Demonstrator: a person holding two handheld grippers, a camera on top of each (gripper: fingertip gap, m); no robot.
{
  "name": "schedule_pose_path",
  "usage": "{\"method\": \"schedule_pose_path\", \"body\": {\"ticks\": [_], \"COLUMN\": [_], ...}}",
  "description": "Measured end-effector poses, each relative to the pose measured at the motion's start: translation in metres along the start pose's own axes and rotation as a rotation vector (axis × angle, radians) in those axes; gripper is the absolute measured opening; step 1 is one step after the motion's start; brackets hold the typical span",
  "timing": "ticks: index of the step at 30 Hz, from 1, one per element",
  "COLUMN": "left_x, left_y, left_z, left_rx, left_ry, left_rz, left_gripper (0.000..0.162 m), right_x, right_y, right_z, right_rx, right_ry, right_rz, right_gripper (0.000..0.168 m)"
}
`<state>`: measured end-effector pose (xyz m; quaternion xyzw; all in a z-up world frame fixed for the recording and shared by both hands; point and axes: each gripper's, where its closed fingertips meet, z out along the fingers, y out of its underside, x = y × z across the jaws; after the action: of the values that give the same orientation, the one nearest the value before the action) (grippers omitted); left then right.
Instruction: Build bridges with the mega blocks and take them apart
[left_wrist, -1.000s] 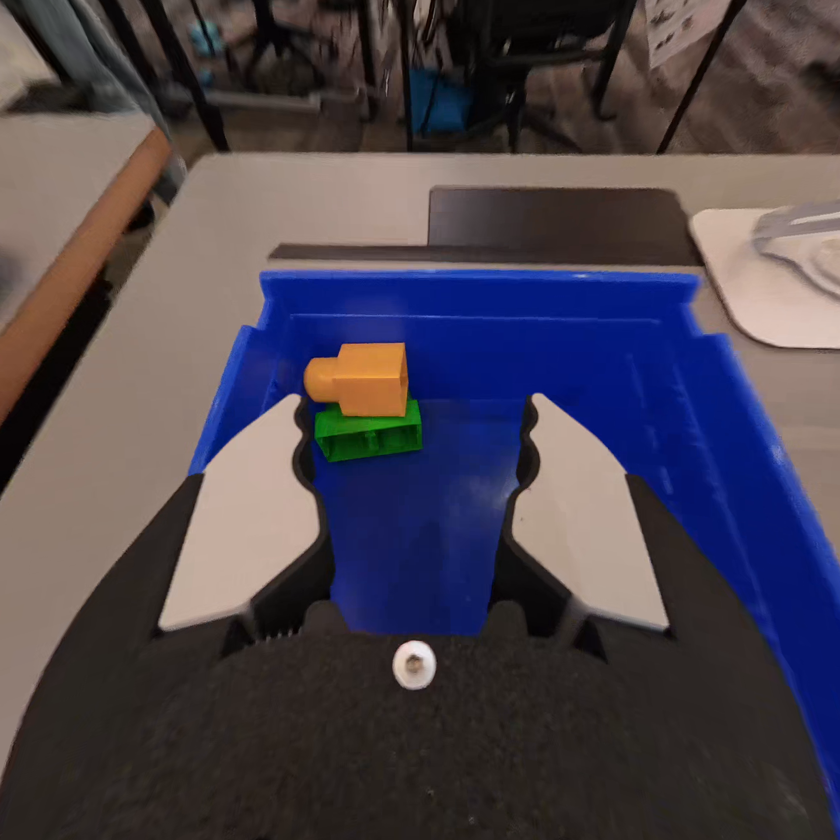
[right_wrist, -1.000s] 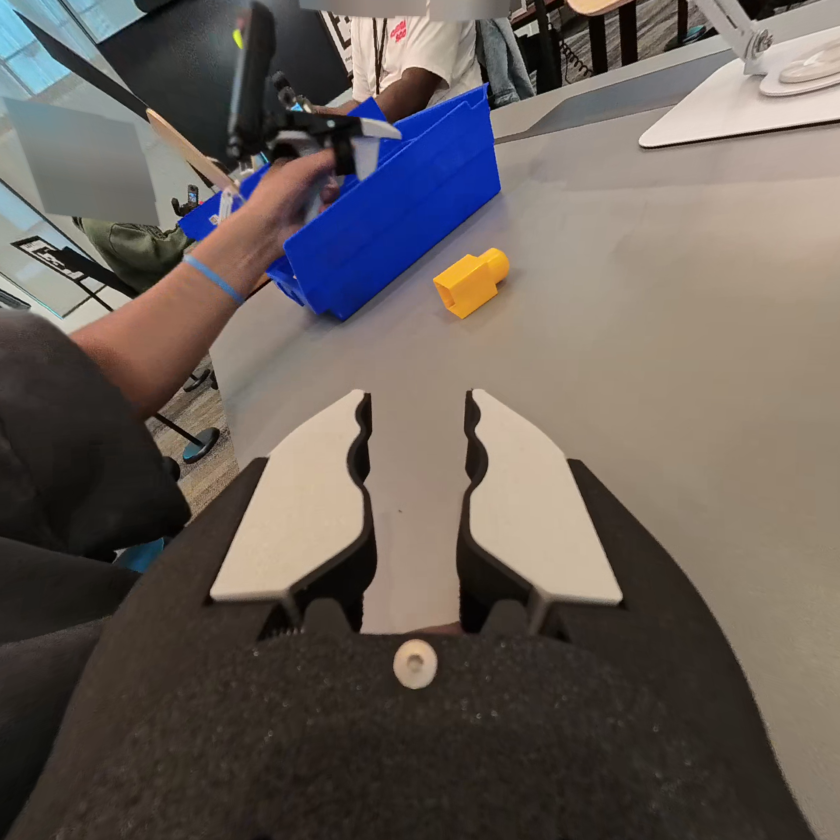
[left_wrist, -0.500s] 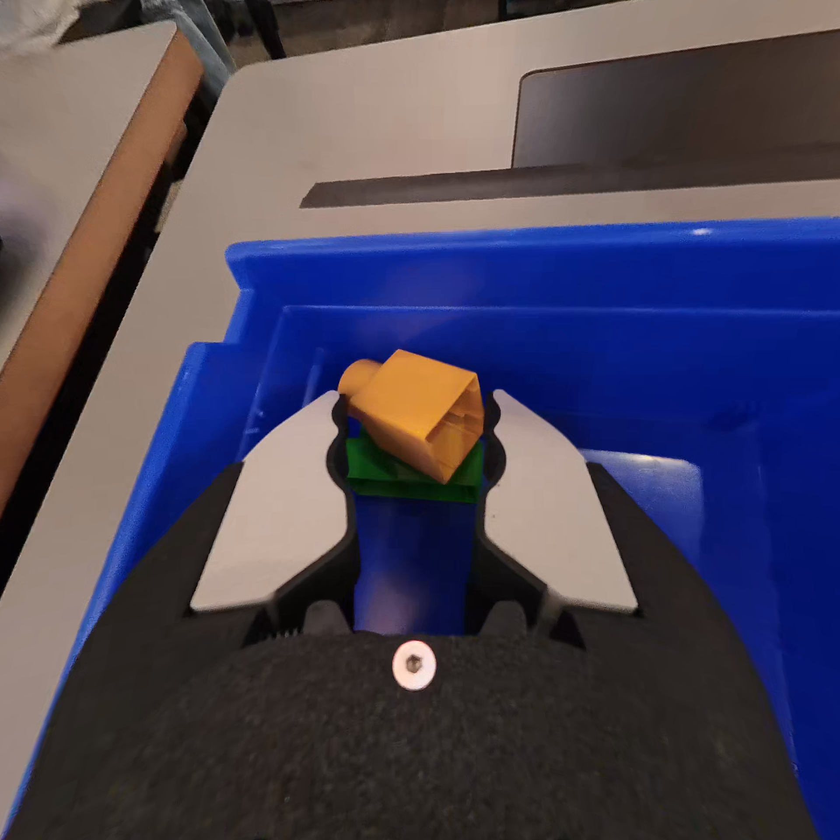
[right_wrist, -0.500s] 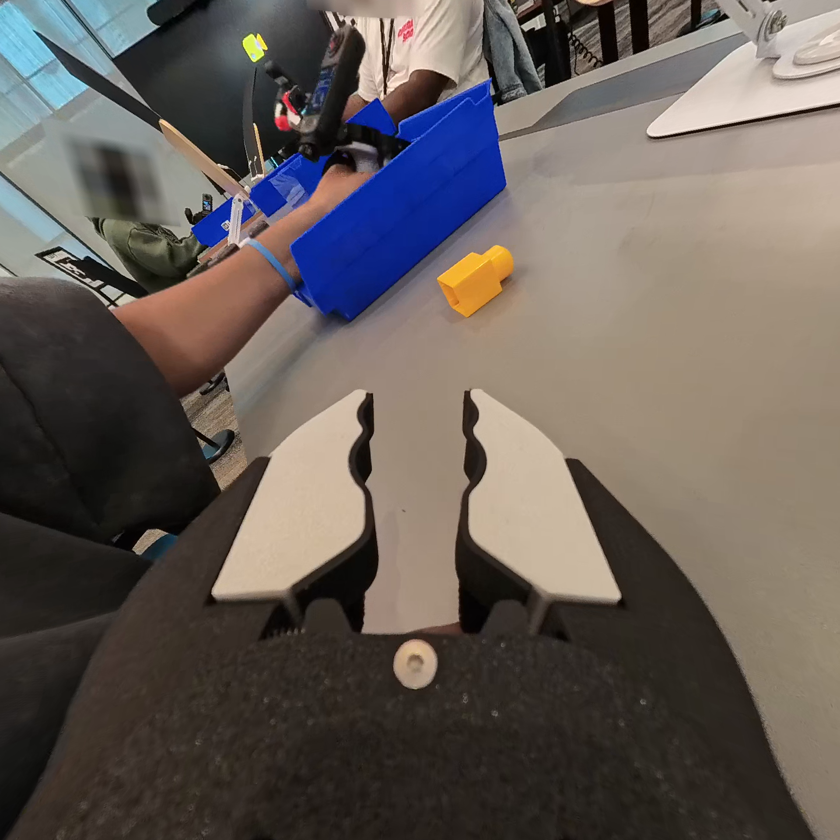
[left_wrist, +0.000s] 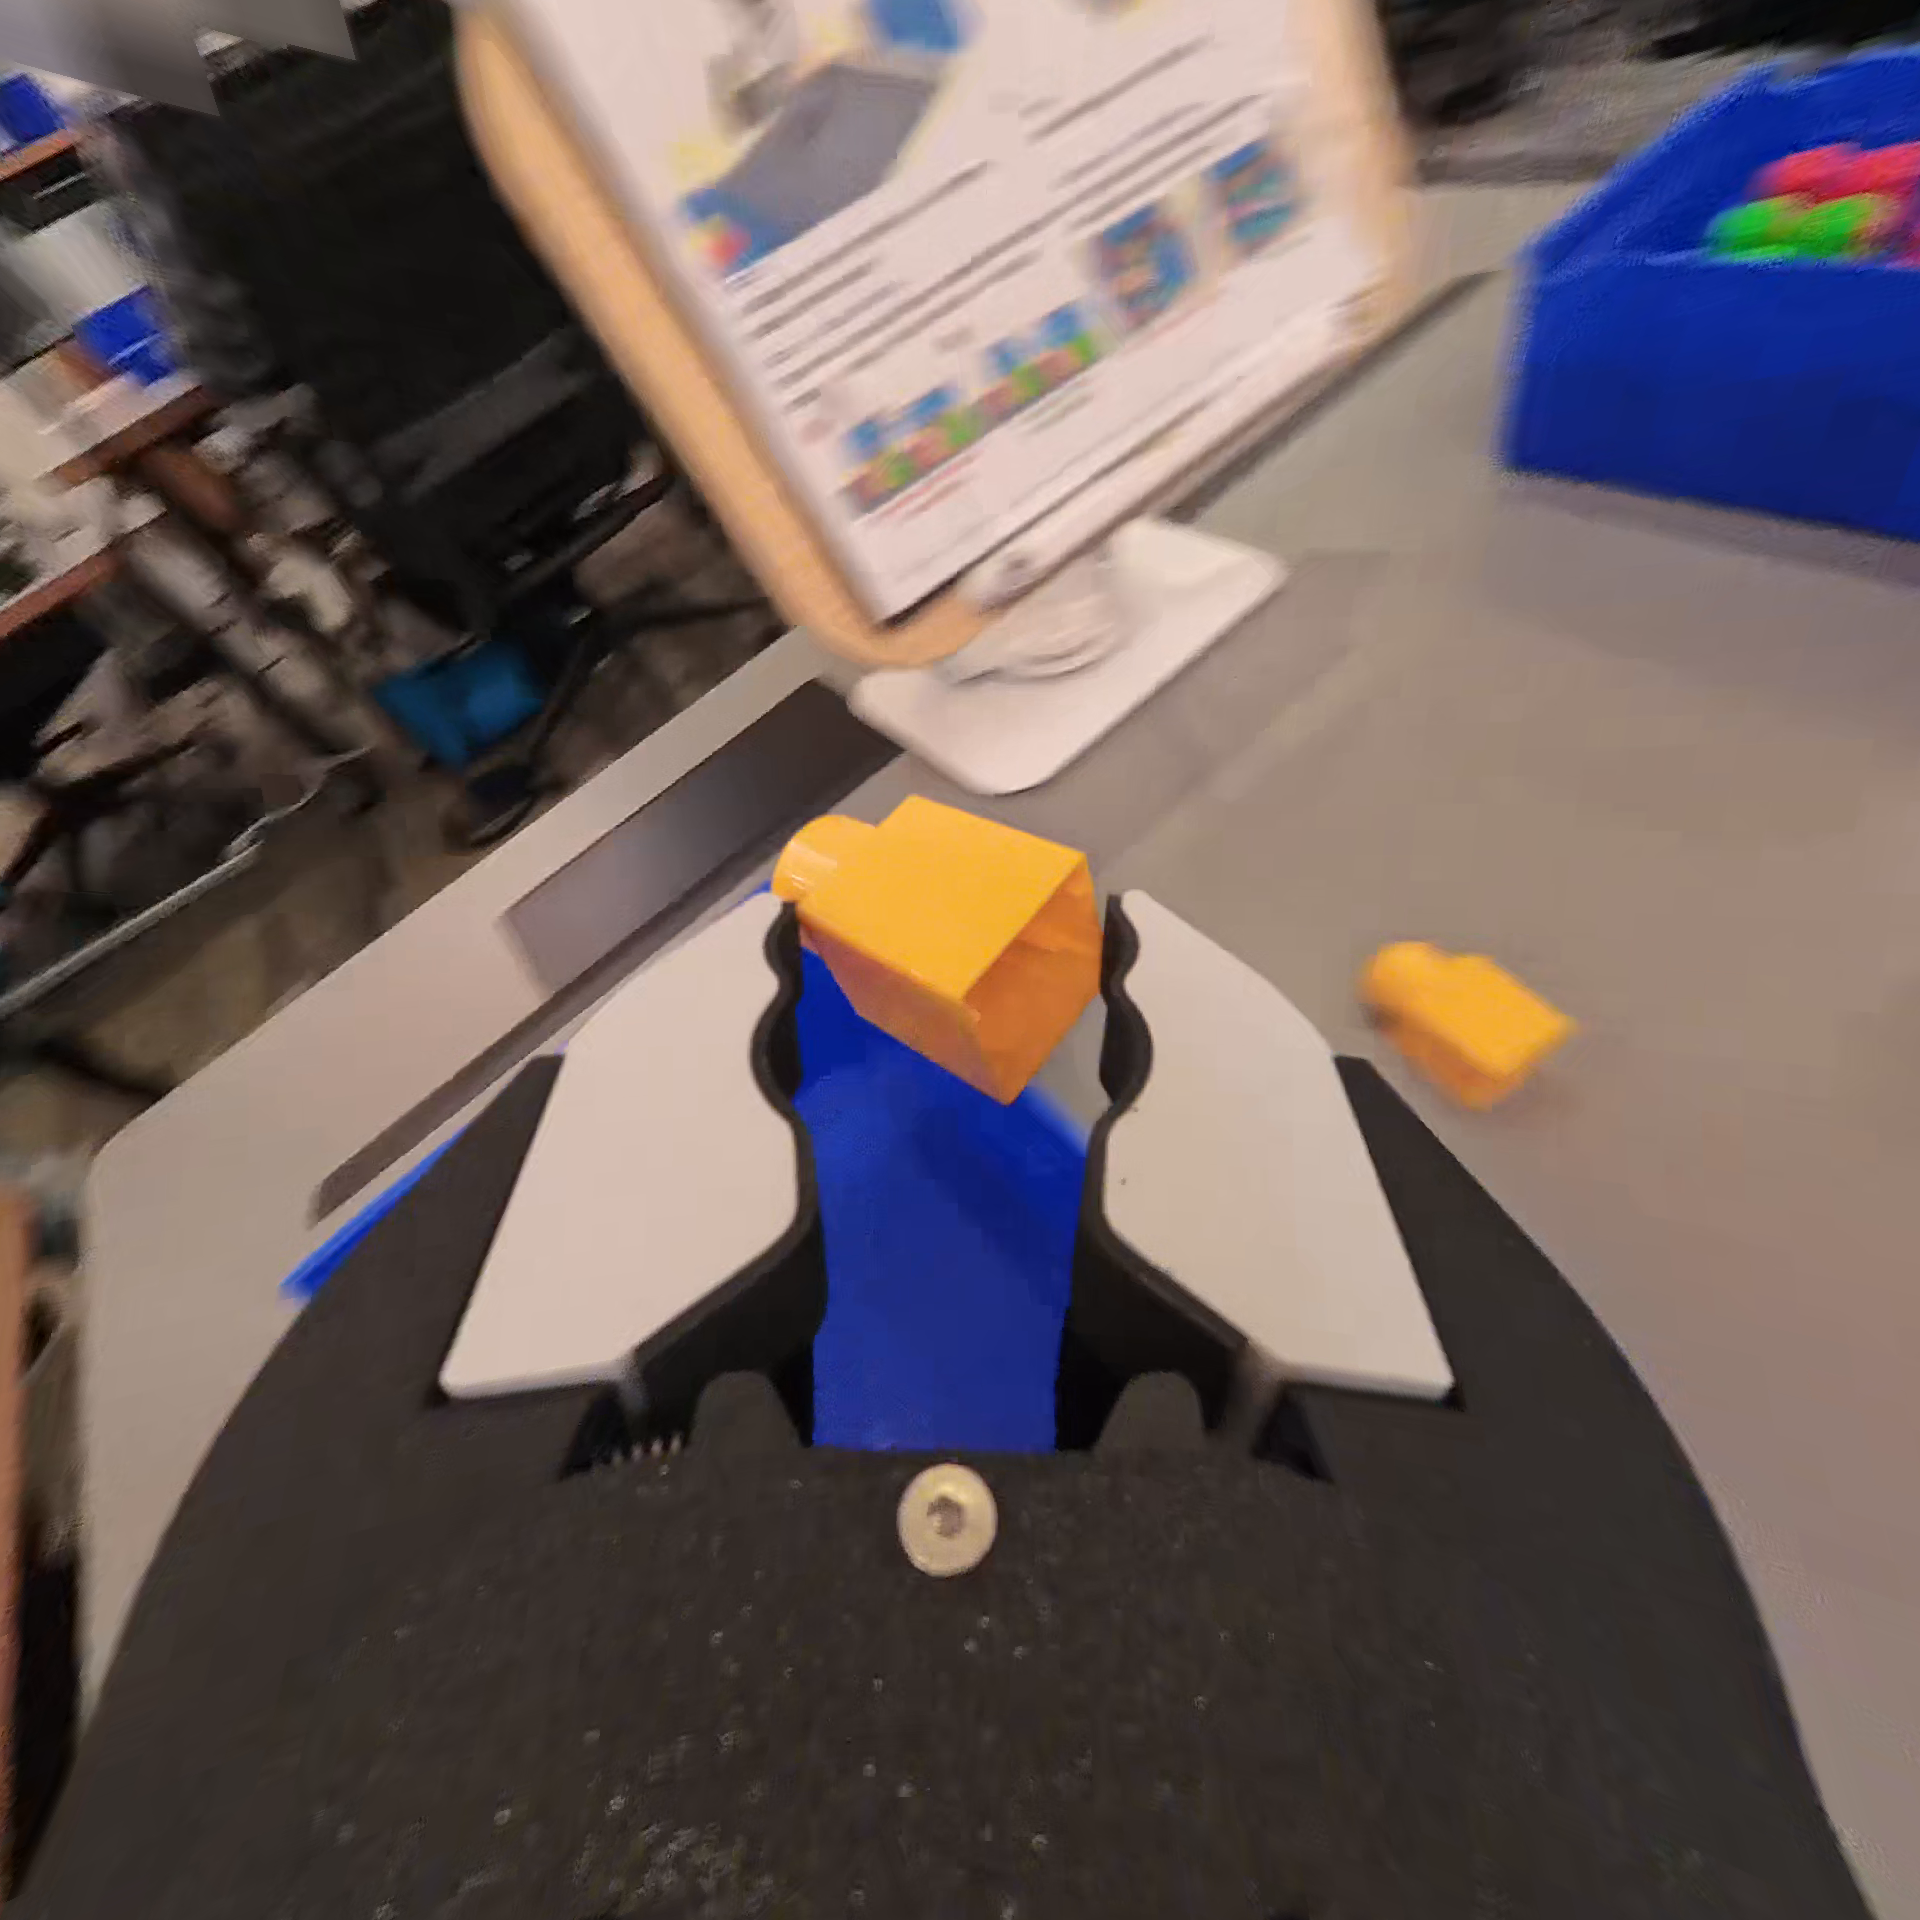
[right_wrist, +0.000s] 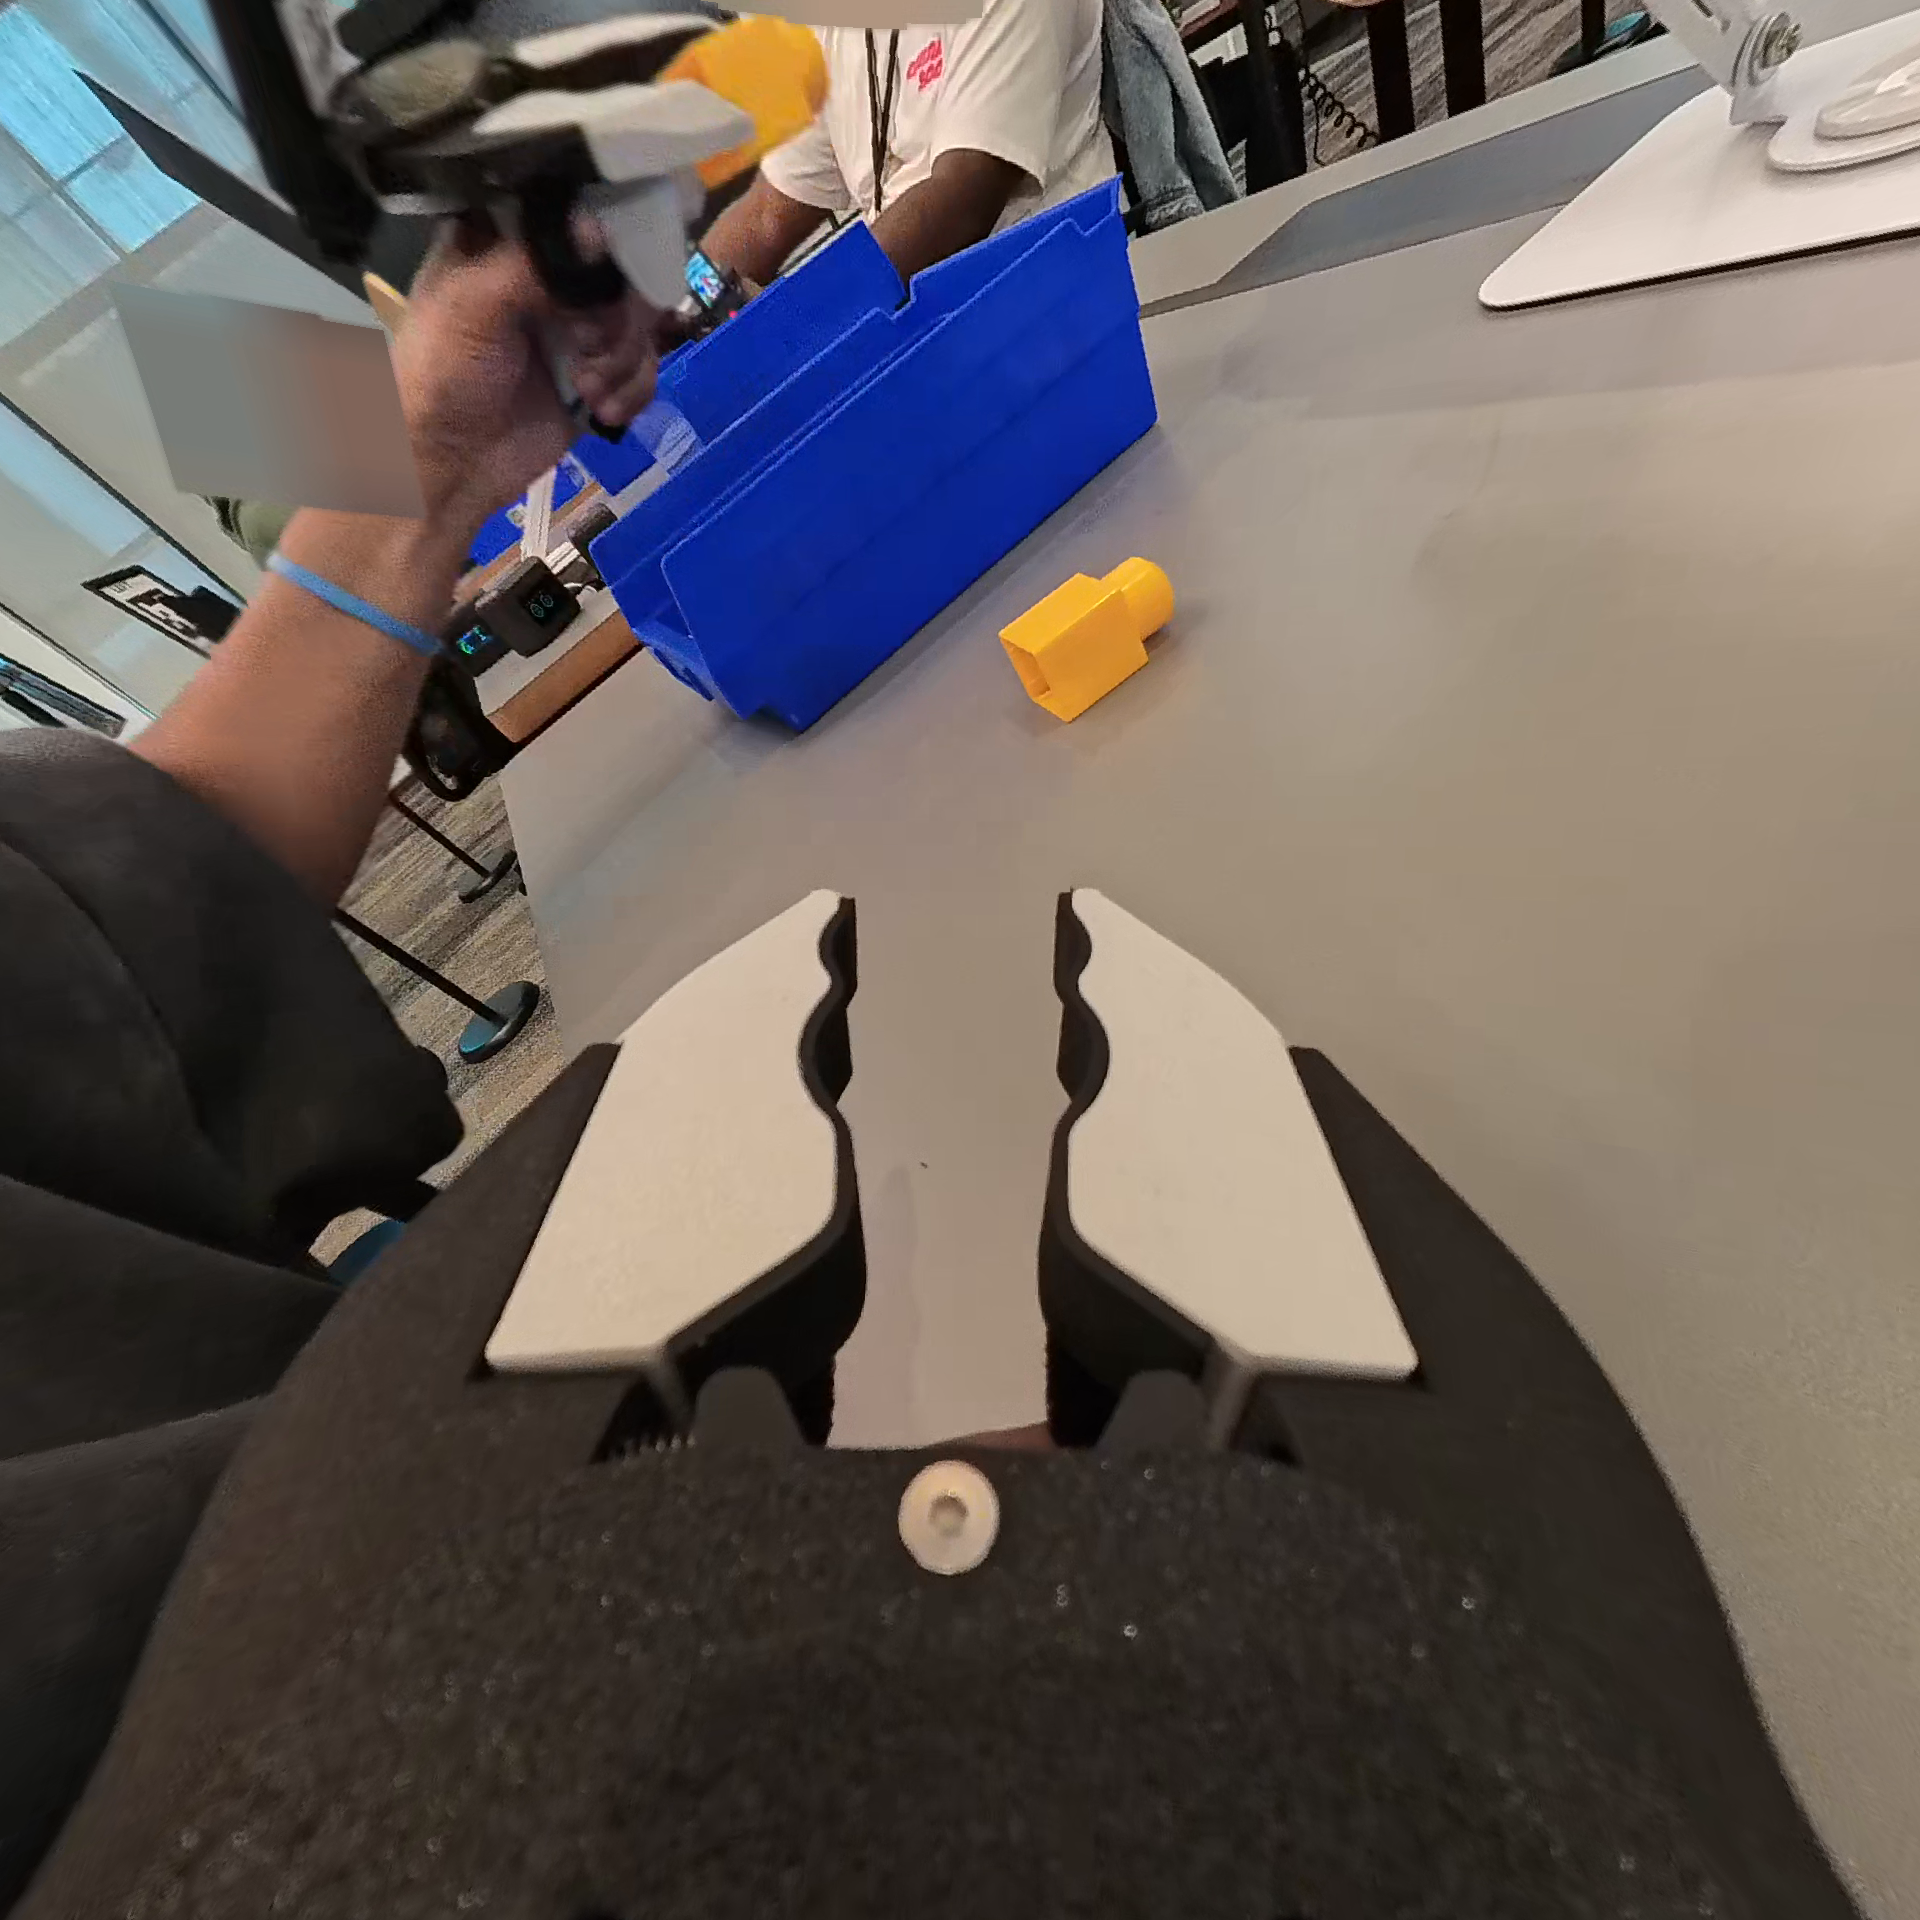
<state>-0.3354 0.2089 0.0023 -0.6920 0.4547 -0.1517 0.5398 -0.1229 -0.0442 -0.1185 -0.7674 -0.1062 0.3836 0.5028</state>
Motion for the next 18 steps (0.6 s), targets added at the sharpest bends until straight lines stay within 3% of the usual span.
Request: {"method": "schedule_pose_path", "body": {"ticks": [3,5,7,9,11,14,18], "left_x": [0.073,0.115,0.135,0.129,0.124,0.135,0.194], "left_y": [-0.023,-0.020,0.000,0.022,0.018,0.000,-0.016], "left_z": [-0.007,0.004,0.025,0.039,0.036,0.022,0.023], "left_rx": [0.061,0.065,-0.015,-0.168,-0.192,-0.226,-0.060], "left_ry": [0.191,0.247,0.180,-0.006,-0.182,-0.248,0.010], "left_rz": [0.040,0.030,0.059,0.160,0.241,0.268,0.235], "left_gripper": [0.055,0.055,0.055,0.055,0.055,0.055,0.055], "right_x": [0.000,0.000,0.000,-0.001,-0.001,-0.002,-0.002], "right_y": [0.000,0.000,0.000,0.001,0.001,0.002,0.001], "right_z": [0.000,0.000,0.000,0.000,0.000,0.000,0.000], "right_rx": [-0.003,-0.001,-0.002,-0.003,-0.004,-0.009,-0.004], "right_ry": [-0.002,-0.001,-0.002,-0.004,-0.005,-0.007,-0.014], "right_rz": [0.000,0.000,-0.001,0.001,-0.002,-0.004,0.002], "right_gripper": [0.036,0.036,0.036,0.036,0.036,0.036,0.036]}}
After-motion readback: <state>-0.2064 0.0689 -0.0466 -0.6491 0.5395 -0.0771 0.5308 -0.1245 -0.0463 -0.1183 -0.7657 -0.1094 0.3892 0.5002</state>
